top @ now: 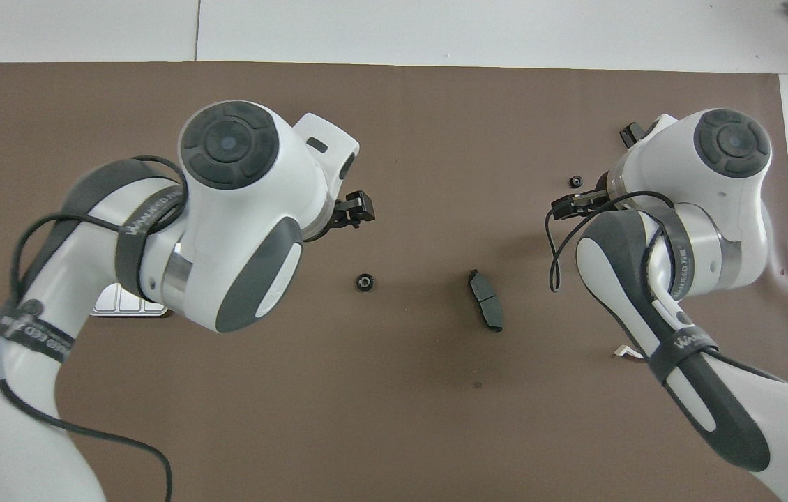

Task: Pick bearing gear from pile to tray

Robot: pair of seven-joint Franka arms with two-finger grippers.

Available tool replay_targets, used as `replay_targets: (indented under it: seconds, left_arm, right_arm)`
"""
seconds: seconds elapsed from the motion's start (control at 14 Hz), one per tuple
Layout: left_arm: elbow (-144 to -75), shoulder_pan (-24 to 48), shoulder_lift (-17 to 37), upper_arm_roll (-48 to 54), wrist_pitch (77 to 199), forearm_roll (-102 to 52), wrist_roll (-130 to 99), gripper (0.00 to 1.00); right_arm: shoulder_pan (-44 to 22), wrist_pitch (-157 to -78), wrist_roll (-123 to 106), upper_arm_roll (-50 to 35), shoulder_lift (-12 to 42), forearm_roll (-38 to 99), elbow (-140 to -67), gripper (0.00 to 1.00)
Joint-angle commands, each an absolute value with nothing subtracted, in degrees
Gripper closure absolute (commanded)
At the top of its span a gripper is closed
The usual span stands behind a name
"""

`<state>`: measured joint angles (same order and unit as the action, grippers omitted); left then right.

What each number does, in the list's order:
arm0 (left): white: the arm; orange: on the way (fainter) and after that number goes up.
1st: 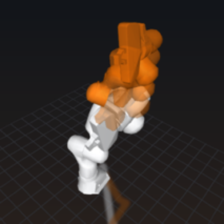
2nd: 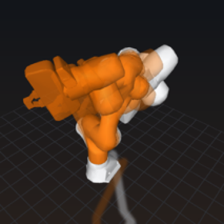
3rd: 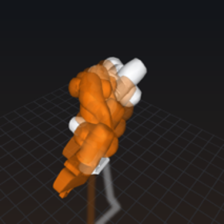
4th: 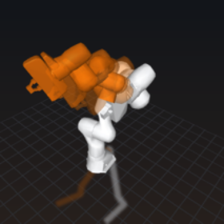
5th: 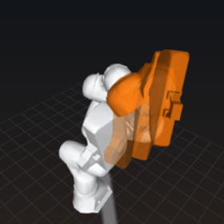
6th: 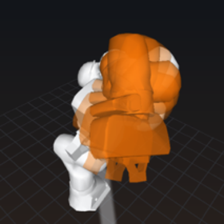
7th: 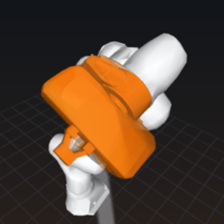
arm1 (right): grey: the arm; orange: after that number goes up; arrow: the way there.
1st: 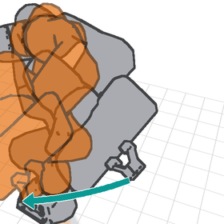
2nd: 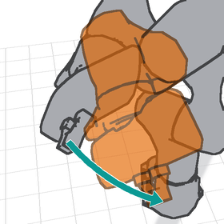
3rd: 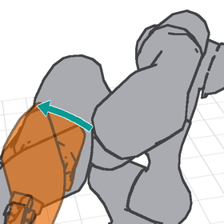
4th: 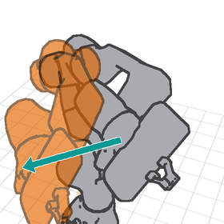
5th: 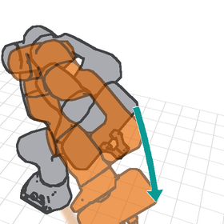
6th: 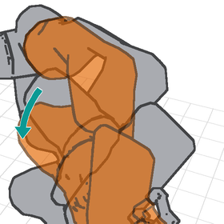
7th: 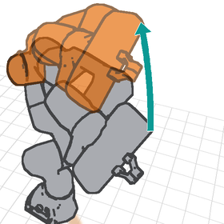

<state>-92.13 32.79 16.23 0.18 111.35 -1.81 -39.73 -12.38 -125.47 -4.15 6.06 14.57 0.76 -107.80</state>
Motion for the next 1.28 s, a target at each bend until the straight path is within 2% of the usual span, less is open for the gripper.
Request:
replay_targets:
  seconds: [0.0, 0.36, 0.71, 0.93, 1.14, 1.21]
  left_arm:
    - [-93.5, 37.4, 22.8, -0.9, 119.8, 1.9, -47.0, 0.00]
    - [-104.9, 38.1, 21.4, -0.8, 131.0, 2.2, -46.3, 0.00]
    - [-112.9, 39.6, 18.8, -0.6, 137.3, 2.2, -45.2, 0.00]
    - [-114.3, 40.6, 18.5, -0.6, 138.2, 2.2, -45.1, 0.02]
    - [-115.3, 40.6, 18.4, -0.6, 140.1, 2.2, -44.6, 0.11]
    - [-115.9, 40.7, 18.4, -0.6, 140.9, 2.2, -44.3, 0.13]
  right_arm:
    - [-9.8, -130.9, -15.5, 5.1, 10.2, 5.2, -117.7, 0.00]
    - [-9.0, -138.9, -20.0, 5.1, 9.2, 5.9, -127.0, 0.00]
    - [-9.0, -140.7, -21.7, 5.2, 8.9, 5.9, -129.8, 0.00]
    - [-8.5, -140.8, -23.1, 5.2, 8.9, 5.9, -130.6, 0.14]
    - [-8.5, -143.4, -23.2, 5.2, 8.9, 5.9, -132.1, 0.23]
    - [-8.5, -143.6, -23.2, 5.2, 9.0, 5.9, -132.1, 0.35]
